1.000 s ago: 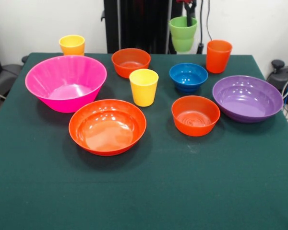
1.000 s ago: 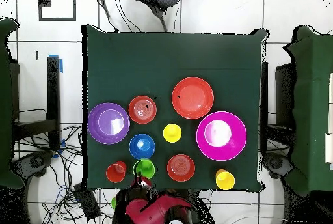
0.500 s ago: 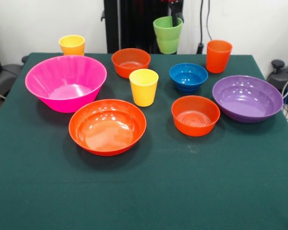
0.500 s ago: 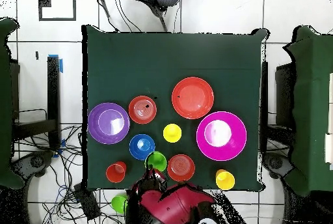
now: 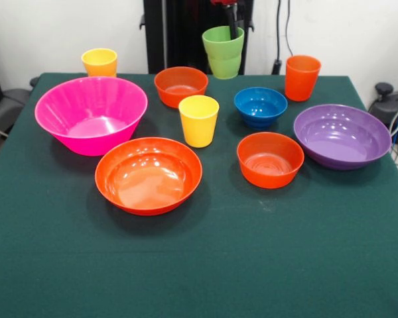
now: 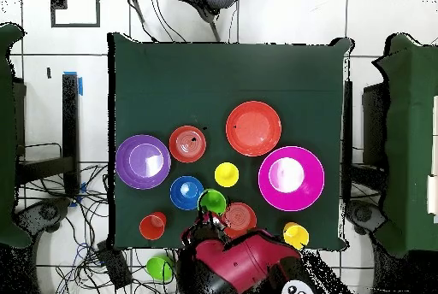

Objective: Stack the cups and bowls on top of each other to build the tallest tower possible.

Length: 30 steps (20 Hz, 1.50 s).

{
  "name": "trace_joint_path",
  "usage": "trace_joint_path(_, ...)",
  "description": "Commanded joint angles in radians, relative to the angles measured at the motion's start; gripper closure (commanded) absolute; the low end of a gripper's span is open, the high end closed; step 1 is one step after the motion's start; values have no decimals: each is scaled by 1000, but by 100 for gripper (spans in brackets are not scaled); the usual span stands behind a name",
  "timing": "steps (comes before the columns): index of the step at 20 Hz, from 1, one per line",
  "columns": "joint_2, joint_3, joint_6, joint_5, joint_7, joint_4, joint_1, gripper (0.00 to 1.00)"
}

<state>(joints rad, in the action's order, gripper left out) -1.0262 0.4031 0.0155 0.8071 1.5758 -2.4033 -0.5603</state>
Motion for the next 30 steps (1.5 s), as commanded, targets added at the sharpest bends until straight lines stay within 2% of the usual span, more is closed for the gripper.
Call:
trace_joint_path(1, 74, 90, -100, 110, -43, 89, -25, 100)
trace_joint_path(11, 119, 147, -152, 163, -82, 144, -113, 100)
trace_joint_path(13, 127, 137, -154, 180, -75, 155, -108, 100)
trace_joint_path(16, 145, 78, -132, 214, -32, 182, -43, 100)
trace_joint_path(21, 121, 114, -143, 200, -39, 156, -67, 100)
trace_joint_path(25, 129, 110, -147, 207, -38, 163, -63, 100)
trace_joint_path(30, 148, 61, -134, 234, -14, 182, -17, 100)
